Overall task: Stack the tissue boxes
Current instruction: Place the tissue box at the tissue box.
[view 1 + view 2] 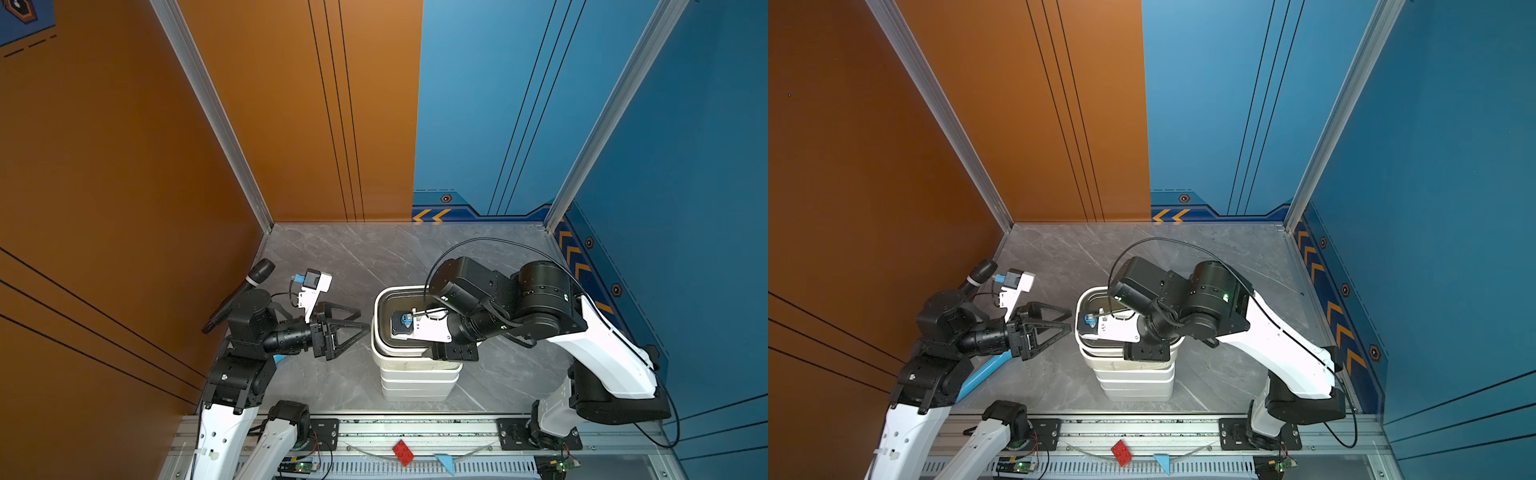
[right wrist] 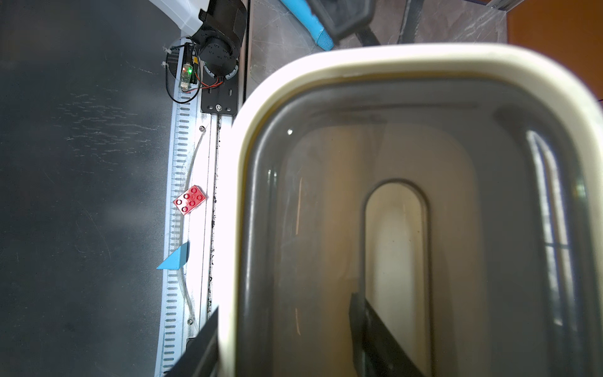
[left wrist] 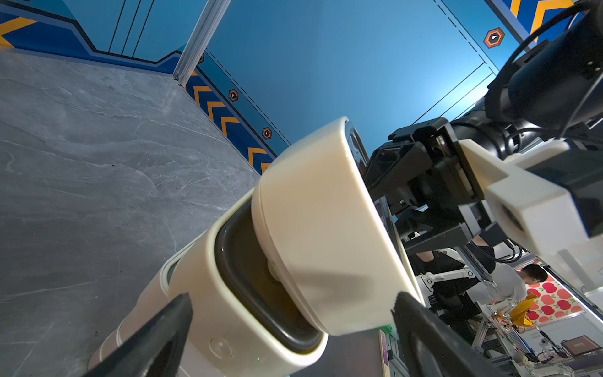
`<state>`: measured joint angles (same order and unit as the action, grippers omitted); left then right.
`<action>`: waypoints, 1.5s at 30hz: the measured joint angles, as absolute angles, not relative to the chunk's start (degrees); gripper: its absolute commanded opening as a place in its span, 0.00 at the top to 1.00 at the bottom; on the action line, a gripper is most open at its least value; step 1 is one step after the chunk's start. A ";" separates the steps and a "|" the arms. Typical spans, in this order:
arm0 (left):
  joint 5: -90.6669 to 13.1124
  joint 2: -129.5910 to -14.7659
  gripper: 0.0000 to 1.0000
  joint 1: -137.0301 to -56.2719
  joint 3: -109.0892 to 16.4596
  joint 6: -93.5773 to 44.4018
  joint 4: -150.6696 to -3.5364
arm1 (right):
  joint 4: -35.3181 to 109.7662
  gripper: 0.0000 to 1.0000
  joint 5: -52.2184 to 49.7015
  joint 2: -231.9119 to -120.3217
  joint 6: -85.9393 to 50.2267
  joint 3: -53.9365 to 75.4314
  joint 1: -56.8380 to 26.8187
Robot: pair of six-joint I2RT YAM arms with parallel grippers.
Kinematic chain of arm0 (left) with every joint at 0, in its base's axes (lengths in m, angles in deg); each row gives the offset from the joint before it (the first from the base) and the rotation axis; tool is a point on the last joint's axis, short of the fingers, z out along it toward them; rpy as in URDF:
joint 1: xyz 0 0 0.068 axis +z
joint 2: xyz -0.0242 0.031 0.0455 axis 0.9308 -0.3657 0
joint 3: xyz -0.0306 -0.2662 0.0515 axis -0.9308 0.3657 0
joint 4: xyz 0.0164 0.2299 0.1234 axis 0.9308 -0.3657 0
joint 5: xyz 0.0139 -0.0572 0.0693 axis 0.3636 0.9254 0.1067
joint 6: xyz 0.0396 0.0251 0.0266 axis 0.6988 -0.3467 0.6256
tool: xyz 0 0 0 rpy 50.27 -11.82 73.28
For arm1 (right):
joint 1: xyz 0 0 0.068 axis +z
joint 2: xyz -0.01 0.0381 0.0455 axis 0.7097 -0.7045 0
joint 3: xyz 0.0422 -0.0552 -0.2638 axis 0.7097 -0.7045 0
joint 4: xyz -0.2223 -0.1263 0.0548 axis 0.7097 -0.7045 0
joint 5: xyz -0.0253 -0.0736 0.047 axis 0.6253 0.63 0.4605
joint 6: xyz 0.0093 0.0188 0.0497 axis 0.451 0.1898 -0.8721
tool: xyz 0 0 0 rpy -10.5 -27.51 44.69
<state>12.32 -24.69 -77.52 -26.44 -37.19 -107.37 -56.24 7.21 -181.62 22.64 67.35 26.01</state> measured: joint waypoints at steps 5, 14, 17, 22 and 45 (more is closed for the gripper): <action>12.32 -24.23 0.02 -77.63 -26.05 -37.21 -107.35 | -56.24 0.55 6.99 -181.86 22.64 67.35 26.01; 12.32 -23.32 0.02 -78.01 -25.15 -37.21 -107.33 | -56.24 0.48 6.82 -182.49 22.64 67.35 26.01; 12.32 -23.12 0.02 -78.01 -24.96 -37.19 -107.35 | -56.24 0.44 6.84 -182.49 22.64 67.35 26.01; 12.32 -23.12 0.02 -78.01 -24.96 -37.19 -107.33 | -56.24 0.39 7.58 -182.54 22.58 67.35 26.01; 12.70 -22.90 0.02 -78.11 -24.59 -37.17 -107.33 | -56.24 0.43 7.89 -183.11 22.66 68.10 25.99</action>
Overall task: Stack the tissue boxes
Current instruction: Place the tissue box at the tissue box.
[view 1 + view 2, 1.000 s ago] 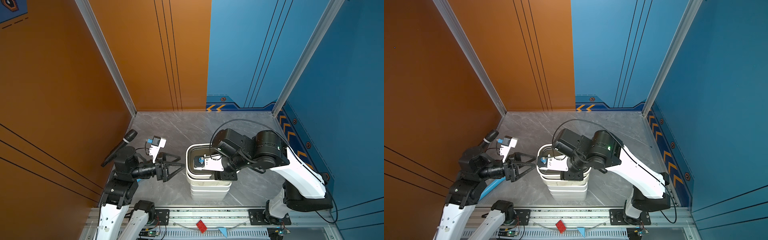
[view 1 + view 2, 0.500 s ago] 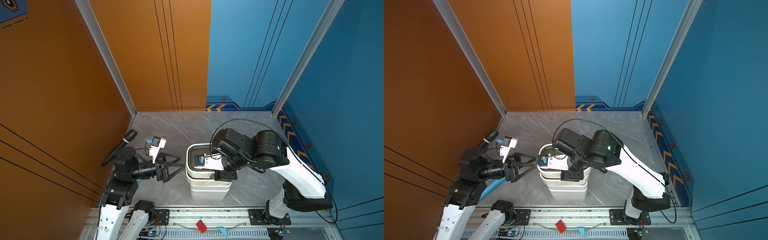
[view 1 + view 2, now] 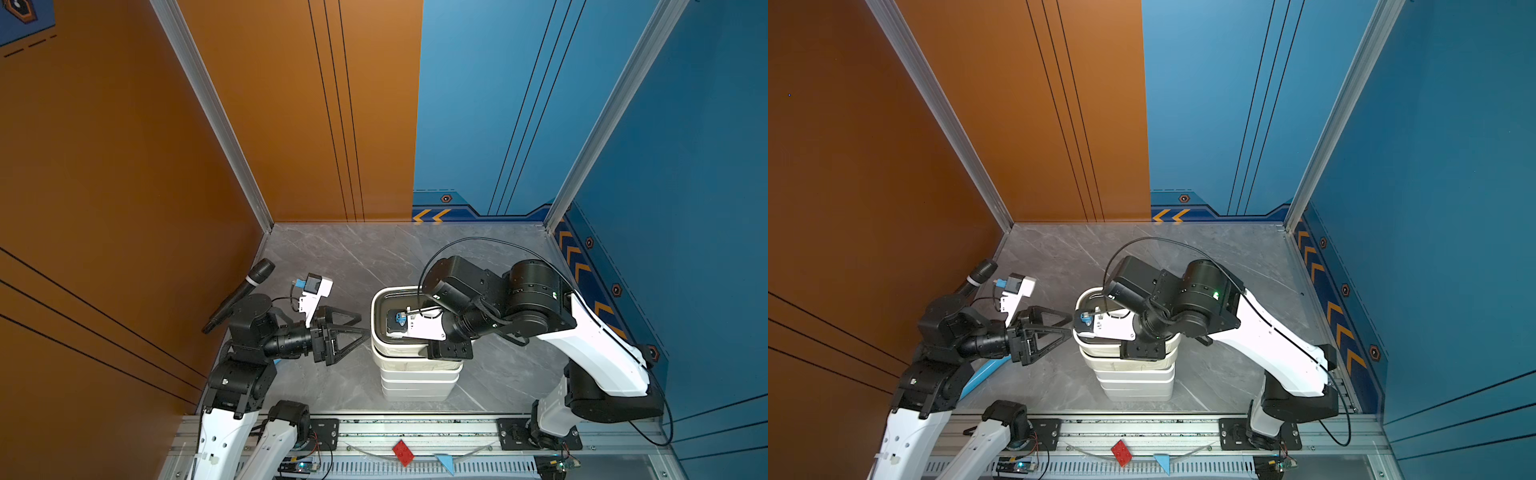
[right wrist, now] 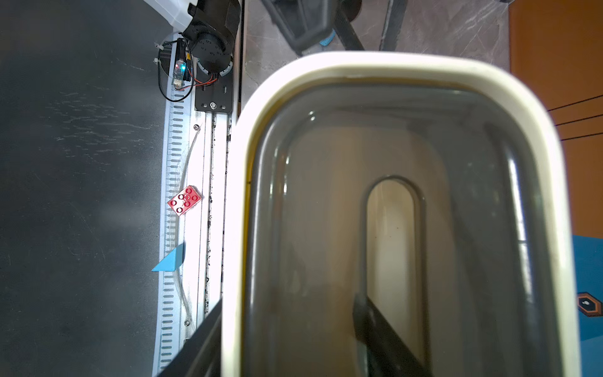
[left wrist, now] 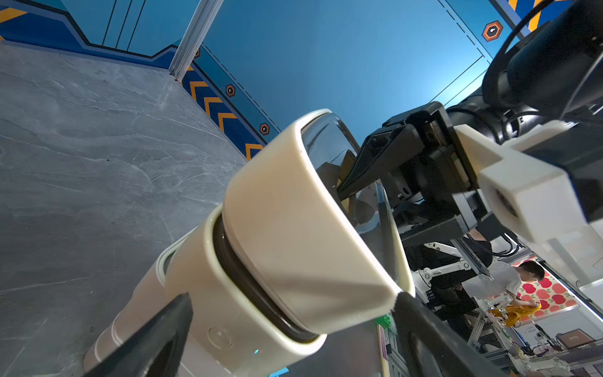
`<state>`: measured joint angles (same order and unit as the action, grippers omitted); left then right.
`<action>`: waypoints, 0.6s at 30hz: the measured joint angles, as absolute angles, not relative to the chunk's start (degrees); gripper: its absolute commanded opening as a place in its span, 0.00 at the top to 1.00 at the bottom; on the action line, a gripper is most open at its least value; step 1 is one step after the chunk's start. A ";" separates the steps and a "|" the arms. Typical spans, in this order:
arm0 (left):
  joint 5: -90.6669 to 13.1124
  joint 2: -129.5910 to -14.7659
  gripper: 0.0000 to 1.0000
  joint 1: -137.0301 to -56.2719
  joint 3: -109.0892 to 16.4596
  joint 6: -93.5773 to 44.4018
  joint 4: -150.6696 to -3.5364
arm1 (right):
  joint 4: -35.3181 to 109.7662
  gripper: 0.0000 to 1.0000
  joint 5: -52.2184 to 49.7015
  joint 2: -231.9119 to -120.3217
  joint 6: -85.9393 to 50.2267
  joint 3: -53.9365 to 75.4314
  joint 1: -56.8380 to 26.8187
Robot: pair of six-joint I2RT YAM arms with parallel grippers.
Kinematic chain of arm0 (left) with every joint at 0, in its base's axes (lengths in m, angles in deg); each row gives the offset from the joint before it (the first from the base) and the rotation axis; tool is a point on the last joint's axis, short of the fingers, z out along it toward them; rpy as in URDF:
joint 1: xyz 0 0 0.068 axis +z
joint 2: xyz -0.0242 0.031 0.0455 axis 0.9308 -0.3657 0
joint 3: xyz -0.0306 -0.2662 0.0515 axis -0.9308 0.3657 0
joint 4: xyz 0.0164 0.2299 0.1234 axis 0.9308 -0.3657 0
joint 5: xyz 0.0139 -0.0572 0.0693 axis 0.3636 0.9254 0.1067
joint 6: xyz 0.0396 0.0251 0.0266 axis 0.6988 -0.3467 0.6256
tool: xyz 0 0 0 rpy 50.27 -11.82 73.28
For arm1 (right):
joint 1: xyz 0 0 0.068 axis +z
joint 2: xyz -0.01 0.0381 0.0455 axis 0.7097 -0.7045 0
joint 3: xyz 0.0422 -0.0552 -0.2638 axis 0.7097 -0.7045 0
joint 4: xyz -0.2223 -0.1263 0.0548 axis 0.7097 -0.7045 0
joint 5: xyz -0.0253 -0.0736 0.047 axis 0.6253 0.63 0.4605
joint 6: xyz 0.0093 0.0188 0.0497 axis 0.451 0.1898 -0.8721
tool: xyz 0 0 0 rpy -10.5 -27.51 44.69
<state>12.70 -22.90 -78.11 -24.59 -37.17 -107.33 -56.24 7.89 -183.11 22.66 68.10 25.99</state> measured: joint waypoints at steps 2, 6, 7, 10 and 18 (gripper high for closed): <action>12.72 -22.90 0.02 -78.11 -24.59 -37.17 -107.33 | -56.24 0.43 7.89 -183.11 22.66 68.16 25.99; 12.72 -22.90 0.02 -78.11 -24.59 -37.17 -107.33 | -56.24 0.43 7.76 -183.13 22.66 68.47 26.05; 12.72 -22.90 0.02 -78.11 -24.59 -37.17 -107.33 | -56.24 0.43 7.67 -183.17 22.64 68.64 26.10; 12.72 -22.90 0.02 -78.11 -24.59 -37.17 -107.33 | -56.24 0.42 7.43 -183.22 22.62 69.04 26.38; 12.74 -22.49 0.02 -78.11 -24.59 -37.17 -107.33 | -56.24 0.41 7.49 -183.22 21.99 69.06 26.91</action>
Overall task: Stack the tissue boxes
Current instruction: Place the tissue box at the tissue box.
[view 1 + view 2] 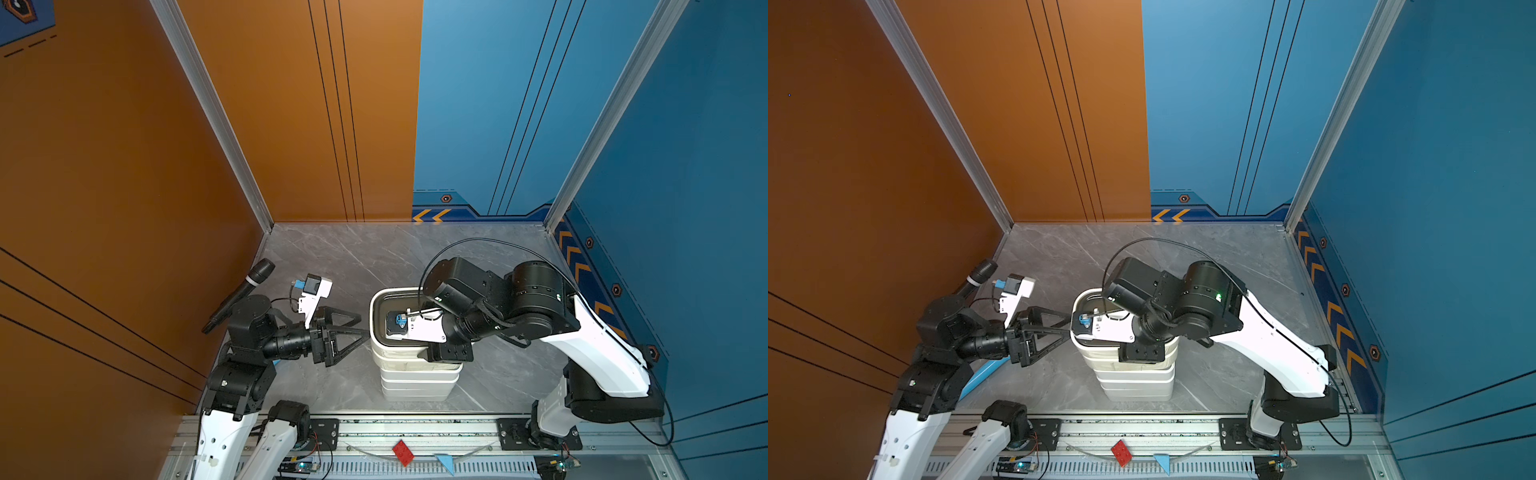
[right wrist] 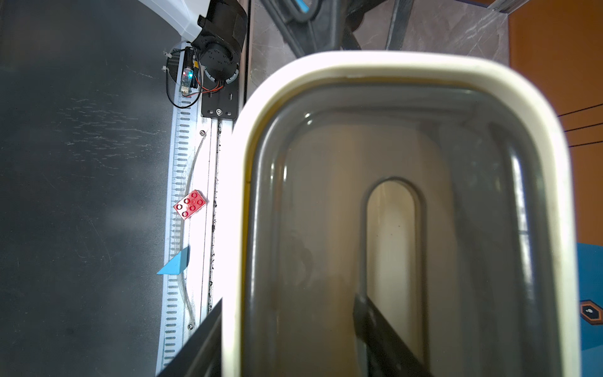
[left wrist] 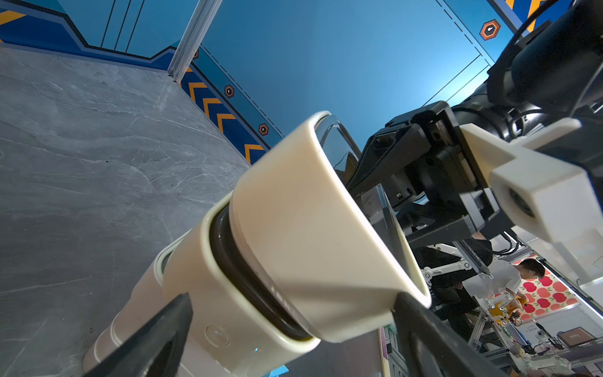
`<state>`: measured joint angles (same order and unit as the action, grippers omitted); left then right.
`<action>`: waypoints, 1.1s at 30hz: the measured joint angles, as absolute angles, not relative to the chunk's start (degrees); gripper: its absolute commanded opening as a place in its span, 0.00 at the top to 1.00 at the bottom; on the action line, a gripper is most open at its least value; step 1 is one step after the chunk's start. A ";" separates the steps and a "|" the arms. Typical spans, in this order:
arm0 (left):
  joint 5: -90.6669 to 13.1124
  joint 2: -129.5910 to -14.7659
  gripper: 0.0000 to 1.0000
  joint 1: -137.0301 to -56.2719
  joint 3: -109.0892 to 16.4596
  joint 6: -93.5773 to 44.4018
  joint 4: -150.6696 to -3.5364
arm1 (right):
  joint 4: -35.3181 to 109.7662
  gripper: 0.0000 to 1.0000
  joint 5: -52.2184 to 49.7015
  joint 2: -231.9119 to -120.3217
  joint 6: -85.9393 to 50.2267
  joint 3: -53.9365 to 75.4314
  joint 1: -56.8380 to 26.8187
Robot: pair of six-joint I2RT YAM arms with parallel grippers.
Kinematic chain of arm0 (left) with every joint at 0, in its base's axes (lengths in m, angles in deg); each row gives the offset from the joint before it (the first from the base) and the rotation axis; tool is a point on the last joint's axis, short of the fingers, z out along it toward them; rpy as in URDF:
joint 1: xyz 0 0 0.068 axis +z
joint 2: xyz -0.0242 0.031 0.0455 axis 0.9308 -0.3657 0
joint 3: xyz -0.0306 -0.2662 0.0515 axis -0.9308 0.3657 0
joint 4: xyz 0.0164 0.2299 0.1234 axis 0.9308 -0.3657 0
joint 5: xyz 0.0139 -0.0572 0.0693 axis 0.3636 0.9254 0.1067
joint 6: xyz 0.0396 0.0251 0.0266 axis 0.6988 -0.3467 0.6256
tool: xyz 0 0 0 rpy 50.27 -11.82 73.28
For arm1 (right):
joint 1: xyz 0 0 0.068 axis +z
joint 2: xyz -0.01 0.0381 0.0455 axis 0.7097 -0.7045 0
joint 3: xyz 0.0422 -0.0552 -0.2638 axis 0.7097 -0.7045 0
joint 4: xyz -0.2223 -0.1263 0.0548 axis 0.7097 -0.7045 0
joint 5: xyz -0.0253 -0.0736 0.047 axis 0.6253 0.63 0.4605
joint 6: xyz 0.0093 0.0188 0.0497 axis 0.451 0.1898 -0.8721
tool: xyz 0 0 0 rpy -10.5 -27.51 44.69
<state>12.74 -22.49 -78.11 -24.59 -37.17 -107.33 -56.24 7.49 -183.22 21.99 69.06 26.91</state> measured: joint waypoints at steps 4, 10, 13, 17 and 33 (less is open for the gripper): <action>12.74 -22.49 0.02 -78.11 -24.59 -37.17 -107.33 | -56.24 0.40 7.54 -183.28 21.72 69.06 26.88; 12.87 -22.46 0.02 -78.11 -24.59 -37.15 -107.33 | -56.24 0.36 7.98 -183.37 21.53 69.04 26.88; 13.42 -22.49 0.02 -78.11 -24.59 -37.15 -107.33 | -56.24 0.33 8.37 -183.37 21.53 68.84 26.88; 13.94 -22.49 0.02 -78.11 -24.61 -37.15 -107.33 | -56.24 0.29 9.42 -183.37 21.53 68.56 26.88; 15.32 -22.59 0.02 -78.11 -27.01 -36.23 -107.39 | -56.24 0.25 11.23 -183.37 21.31 68.56 26.88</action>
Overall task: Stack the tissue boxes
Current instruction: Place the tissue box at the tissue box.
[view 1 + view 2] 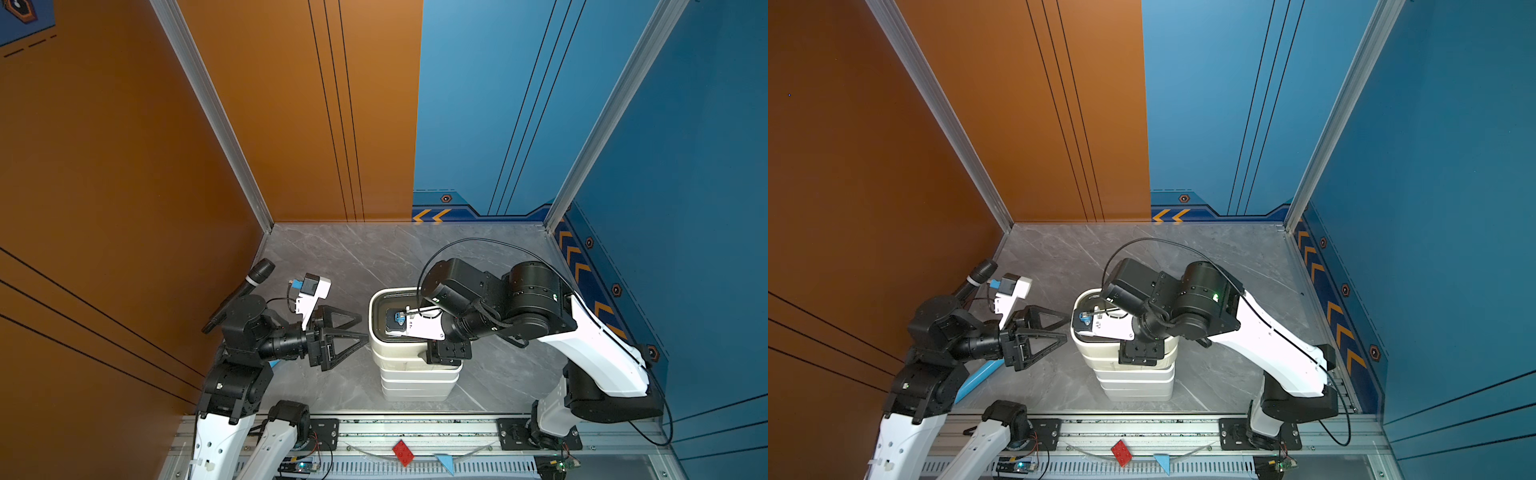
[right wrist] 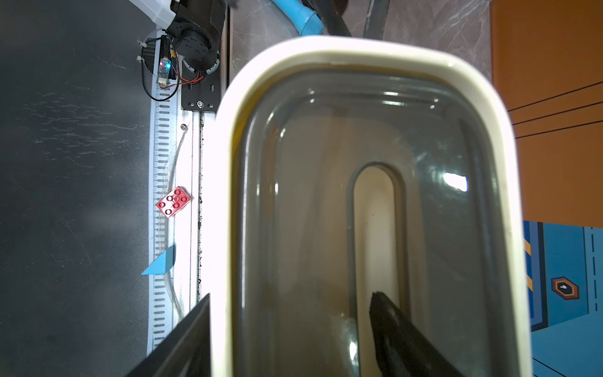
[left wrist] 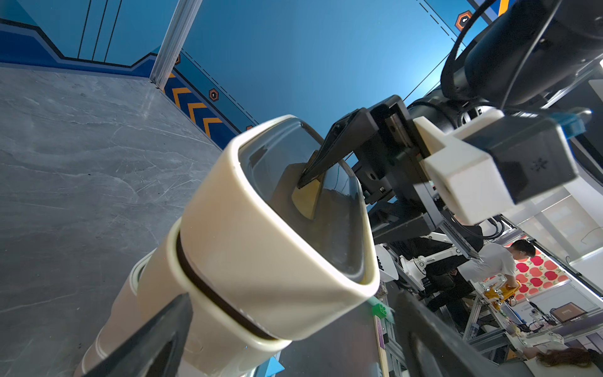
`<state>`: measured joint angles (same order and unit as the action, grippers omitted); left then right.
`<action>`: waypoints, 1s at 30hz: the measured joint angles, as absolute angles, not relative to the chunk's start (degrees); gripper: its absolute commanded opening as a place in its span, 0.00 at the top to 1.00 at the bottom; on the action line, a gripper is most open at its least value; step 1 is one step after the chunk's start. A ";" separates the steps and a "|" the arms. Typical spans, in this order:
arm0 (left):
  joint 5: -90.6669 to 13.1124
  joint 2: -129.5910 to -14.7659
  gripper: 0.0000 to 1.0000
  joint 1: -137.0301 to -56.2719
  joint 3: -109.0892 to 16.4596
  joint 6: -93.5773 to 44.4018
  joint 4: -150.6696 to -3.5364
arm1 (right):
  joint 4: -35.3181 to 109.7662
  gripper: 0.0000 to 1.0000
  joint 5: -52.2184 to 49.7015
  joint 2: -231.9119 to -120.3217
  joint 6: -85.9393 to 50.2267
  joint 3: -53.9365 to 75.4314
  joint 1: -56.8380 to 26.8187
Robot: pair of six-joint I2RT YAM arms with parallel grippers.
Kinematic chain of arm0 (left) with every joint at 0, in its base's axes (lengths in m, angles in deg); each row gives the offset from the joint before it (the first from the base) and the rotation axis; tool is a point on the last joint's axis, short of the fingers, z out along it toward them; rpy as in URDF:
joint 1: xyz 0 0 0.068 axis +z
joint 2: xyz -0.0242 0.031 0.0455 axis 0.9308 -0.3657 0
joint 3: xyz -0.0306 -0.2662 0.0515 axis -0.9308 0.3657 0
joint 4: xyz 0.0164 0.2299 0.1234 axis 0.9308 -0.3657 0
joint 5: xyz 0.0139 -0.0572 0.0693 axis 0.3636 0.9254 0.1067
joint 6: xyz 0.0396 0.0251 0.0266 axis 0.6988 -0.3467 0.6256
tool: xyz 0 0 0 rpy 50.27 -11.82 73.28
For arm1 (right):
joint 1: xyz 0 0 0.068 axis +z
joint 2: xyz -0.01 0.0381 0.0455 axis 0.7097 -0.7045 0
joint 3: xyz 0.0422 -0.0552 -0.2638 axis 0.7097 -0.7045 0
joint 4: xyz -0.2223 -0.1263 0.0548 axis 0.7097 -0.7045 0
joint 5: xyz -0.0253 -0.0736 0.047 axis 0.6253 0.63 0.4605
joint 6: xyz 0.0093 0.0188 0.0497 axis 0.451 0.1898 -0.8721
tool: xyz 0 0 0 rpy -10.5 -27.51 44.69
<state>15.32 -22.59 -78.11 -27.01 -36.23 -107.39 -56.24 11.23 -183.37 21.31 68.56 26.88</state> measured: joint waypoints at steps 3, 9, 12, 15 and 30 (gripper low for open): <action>15.32 -22.77 0.02 -78.11 -27.05 -35.73 -107.41 | -56.24 0.24 11.43 -183.37 21.31 68.60 26.91; 15.62 -23.08 0.02 -78.11 -27.34 -35.55 -107.55 | -56.24 0.13 11.67 -183.37 21.31 68.84 26.91; 15.82 -23.10 0.02 -78.11 -27.36 -35.38 -107.61 | -56.24 0.08 12.02 -183.37 21.16 68.88 27.01; 16.17 -23.23 0.02 -78.11 -27.47 -35.31 -107.63 | -56.24 0.08 12.11 -183.37 21.11 69.28 27.23; 16.83 -24.56 0.02 -78.11 -30.25 -35.18 -107.94 | -56.24 0.08 12.63 -183.26 21.11 72.93 29.16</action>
